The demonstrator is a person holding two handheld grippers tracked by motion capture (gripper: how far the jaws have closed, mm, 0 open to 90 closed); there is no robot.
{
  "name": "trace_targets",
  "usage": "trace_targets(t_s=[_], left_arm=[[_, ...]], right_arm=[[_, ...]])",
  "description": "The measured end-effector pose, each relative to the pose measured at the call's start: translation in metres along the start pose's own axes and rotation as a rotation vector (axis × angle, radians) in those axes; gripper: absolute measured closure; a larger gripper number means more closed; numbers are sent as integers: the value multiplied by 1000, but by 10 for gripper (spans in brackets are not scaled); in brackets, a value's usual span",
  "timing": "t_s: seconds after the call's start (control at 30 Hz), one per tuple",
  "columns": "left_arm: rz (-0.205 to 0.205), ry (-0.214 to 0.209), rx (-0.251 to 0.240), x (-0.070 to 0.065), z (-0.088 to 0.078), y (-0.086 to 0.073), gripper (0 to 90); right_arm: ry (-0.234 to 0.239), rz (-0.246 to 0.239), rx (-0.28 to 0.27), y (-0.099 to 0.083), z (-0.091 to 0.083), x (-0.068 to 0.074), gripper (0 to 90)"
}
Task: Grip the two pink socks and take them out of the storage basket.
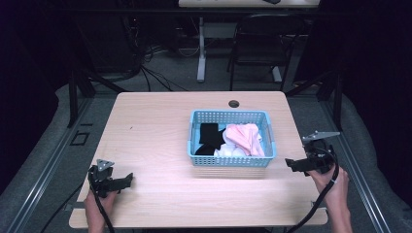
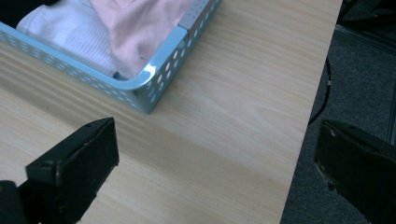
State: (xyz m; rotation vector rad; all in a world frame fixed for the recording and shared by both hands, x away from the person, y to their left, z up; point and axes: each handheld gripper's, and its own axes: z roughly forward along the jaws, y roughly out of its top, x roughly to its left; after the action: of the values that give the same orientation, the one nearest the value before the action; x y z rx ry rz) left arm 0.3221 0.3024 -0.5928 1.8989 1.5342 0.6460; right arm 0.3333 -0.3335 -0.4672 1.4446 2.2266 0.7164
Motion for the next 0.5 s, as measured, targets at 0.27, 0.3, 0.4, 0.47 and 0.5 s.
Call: trace_targets(t_s=[0.27,0.3,0.4,0.47,0.5], left_arm=[[3,0,2,0,0,0,17],[0,0,0,0,0,0,17],[4,0,2,0,0,0,17],[0,0,0,0,0,0,17],[4,0,3,0,0,0,17]], right_arm=[[18,-31,14,24,2,3,0],[23,-35,18,28,3,3,0],[33,-53,31,37,6,6,0],[37,-66,40,43,7,8,0],[45,-68,42,47,8,10,0]])
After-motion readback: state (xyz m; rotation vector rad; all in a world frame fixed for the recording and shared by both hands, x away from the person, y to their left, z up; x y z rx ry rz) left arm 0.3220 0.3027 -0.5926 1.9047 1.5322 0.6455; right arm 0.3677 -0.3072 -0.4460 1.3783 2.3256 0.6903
